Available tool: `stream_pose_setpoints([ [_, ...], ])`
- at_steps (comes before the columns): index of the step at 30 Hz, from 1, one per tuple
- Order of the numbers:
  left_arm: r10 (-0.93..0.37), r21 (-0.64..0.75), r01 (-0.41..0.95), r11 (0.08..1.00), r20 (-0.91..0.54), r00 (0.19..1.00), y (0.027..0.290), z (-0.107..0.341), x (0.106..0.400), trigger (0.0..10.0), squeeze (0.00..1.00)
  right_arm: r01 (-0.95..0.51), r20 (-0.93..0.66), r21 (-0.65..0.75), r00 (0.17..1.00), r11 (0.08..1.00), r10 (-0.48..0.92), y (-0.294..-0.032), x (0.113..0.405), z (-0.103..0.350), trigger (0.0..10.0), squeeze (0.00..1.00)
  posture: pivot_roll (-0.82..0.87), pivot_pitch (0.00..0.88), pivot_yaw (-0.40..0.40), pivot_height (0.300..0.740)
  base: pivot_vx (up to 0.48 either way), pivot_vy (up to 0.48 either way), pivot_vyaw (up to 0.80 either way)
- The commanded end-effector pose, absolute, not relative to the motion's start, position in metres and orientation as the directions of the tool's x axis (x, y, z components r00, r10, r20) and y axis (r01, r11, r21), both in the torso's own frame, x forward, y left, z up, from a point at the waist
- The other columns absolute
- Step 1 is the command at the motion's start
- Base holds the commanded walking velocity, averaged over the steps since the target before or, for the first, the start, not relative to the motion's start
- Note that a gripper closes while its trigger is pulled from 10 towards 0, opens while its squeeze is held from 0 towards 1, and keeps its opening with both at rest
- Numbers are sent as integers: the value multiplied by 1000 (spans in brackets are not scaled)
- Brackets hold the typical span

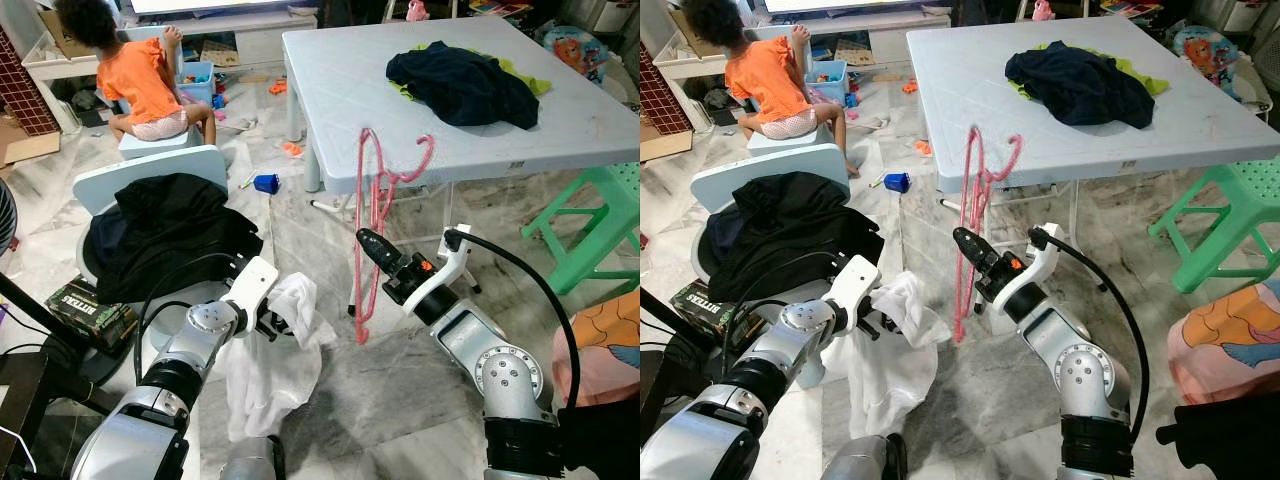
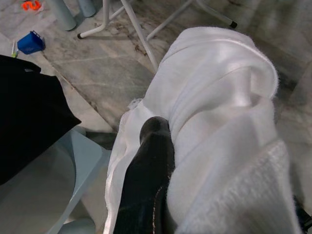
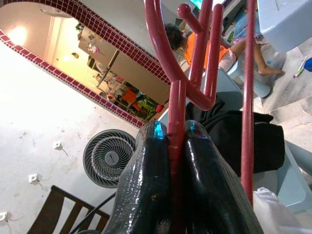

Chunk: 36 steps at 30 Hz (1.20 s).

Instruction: Hang hanger

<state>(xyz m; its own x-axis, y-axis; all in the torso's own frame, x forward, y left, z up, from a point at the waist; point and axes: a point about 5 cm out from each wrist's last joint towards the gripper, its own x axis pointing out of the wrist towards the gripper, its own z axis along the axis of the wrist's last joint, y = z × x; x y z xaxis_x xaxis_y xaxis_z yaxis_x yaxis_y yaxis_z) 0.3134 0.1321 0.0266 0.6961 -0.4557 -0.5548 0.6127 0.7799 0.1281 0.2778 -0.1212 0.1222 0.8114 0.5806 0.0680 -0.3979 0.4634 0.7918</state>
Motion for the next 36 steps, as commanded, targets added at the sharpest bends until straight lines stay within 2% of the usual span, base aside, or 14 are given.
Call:
stream_pose_setpoints([
  [1, -457, 134, 612, 779, -547, 702, 135, 30, 316, 0, 0, -414, 90, 782, 814, 466, 573, -123, 279, 129, 0, 0, -42, 0, 42, 740, 0, 0, 0],
  [6, -453, 145, 612, 778, -545, 706, 138, 31, 316, 0, 0, -461, 6, 657, 795, 597, 607, -130, 281, 127, 0, 0, -42, 0, 41, 740, 0, 0, 0],
  [7, -452, 152, 610, 777, -540, 710, 139, 32, 316, 0, 0, -483, -19, 605, 786, 633, 618, -132, 282, 127, 0, 0, -42, 0, 41, 740, 0, 0, 0],
  [8, -455, 188, 615, 766, -516, 725, 141, 35, 317, 0, 0, -532, -104, 442, 769, 722, 631, -137, 283, 126, 471, 0, -42, 0, 44, 740, 0, 0, 0],
  [10, -466, 221, 619, 754, -484, 741, 141, 40, 318, 0, 0, -569, -162, 298, 761, 766, 628, -144, 286, 127, 0, 0, -42, 0, 44, 740, 0, 0, 0],
  [15, -494, 278, 613, 739, -394, 775, 140, 53, 318, 0, 0, -571, -220, 80, 789, 817, 573, -165, 297, 135, 353, 0, -37, 0, 41, 740, 0, 0, 0],
  [16, -496, 312, 585, 749, -321, 807, 141, 63, 317, 0, 0, -531, -243, -47, 828, 846, 506, -180, 306, 140, 10000, 0, -34, 0, 38, 740, 0, 0, 0],
  [20, -433, 384, 458, 802, -154, 888, 147, 85, 313, 0, 0, -377, -235, -214, 915, 901, 328, -204, 318, 143, 10000, 0, -28, 0, 30, 740, 0, 0, 0],
  [23, -366, 422, 354, 835, -56, 929, 149, 95, 304, 0, 0, -289, -212, -254, 948, 923, 239, -213, 315, 137, 10000, 0, -28, 0, 27, 740, 0, 0, 0],
  [26, -275, 396, 242, 886, 30, 961, 154, 105, 297, 2078, 0, -220, -197, -265, 965, 939, 171, -220, 308, 129, 10000, 0, -23, 0, 24, 740, 0, 0, 0],
  [27, -248, 389, 211, 897, 48, 968, 157, 107, 295, 4745, 0, -198, -189, -253, 970, 947, 152, -222, 305, 126, 10000, 0, -22, 0, 24, 740, 0, 0, 0],
  [29, -229, 383, 190, 904, 60, 971, 158, 109, 293, 4745, 0, -183, -184, -243, 973, 953, 140, -223, 303, 125, 10000, 0, -22, 0, 24, 740, 0, 0, 0],
  [30, -191, 379, 150, 913, 73, 979, 162, 110, 291, 10000, 0, -166, -182, -251, 976, 953, 122, -225, 300, 122, 10000, 0, -23, 0, 27, 740, 0, 0, 0],
  [36, -144, 361, 111, 926, 66, 987, 166, 112, 282, 10000, 0, -138, -171, -276, 981, 951, 92, -227, 287, 110, 10000, 0, -22, 0, 45, 740, 0, 0, 0],
])
